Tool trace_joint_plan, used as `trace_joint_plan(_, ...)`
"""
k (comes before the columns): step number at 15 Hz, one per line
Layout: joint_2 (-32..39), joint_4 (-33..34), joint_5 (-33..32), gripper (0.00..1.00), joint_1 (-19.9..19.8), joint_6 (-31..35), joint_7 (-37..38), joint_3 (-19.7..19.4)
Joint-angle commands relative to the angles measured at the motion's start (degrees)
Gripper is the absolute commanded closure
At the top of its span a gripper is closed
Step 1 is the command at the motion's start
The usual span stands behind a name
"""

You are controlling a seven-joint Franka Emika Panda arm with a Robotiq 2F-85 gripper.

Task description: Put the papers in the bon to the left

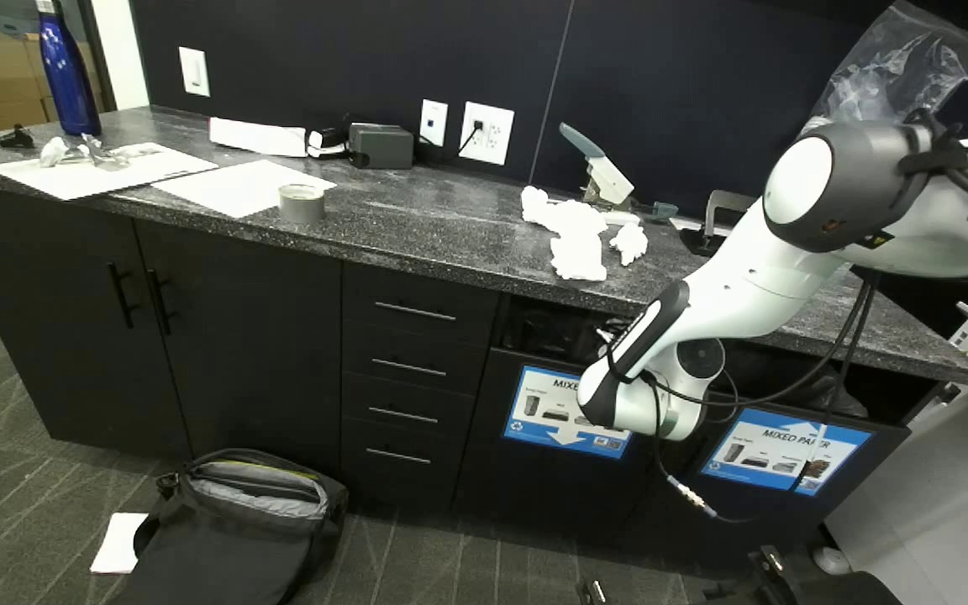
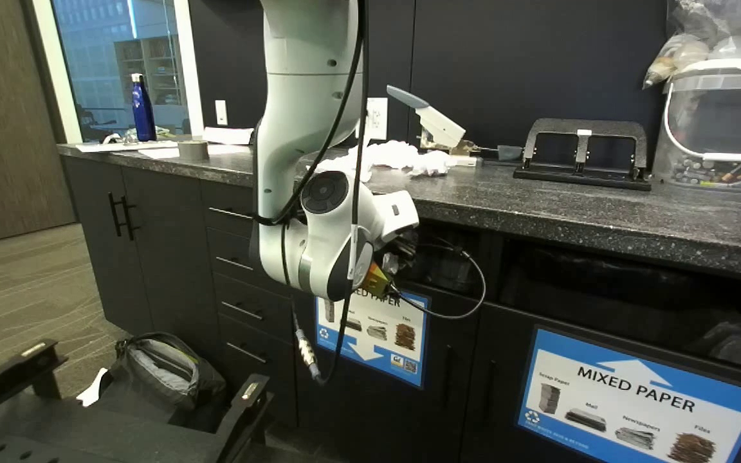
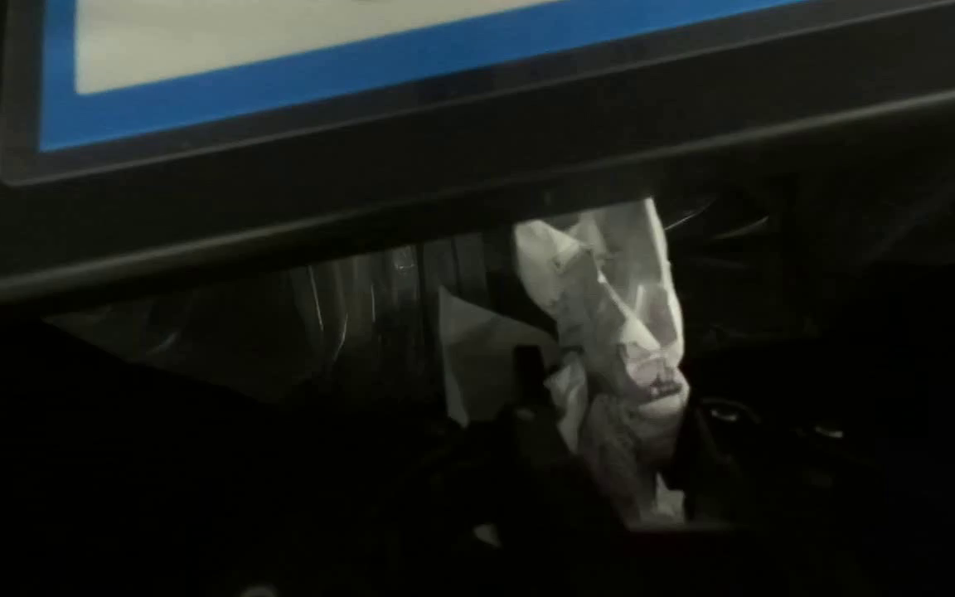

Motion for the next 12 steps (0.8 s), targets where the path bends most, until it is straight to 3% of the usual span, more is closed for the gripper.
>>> trace_joint_plan(1,2.7,4.3,1.7,0.36,0.9,1.6,0.6,-0.4)
trace_joint_plan(4,1.0,2.1,1.0,0.12,1.0,0.8,0.2,-0.6)
trace_joint_plan(6,-1.9,-2.6,0.7,0.01,1.0,-0.4,-0.5,-1.0)
trace_joint_plan(12,-14.0,-21.6,-4.5,0.0,-1.2,-0.3,0.5,-0.9)
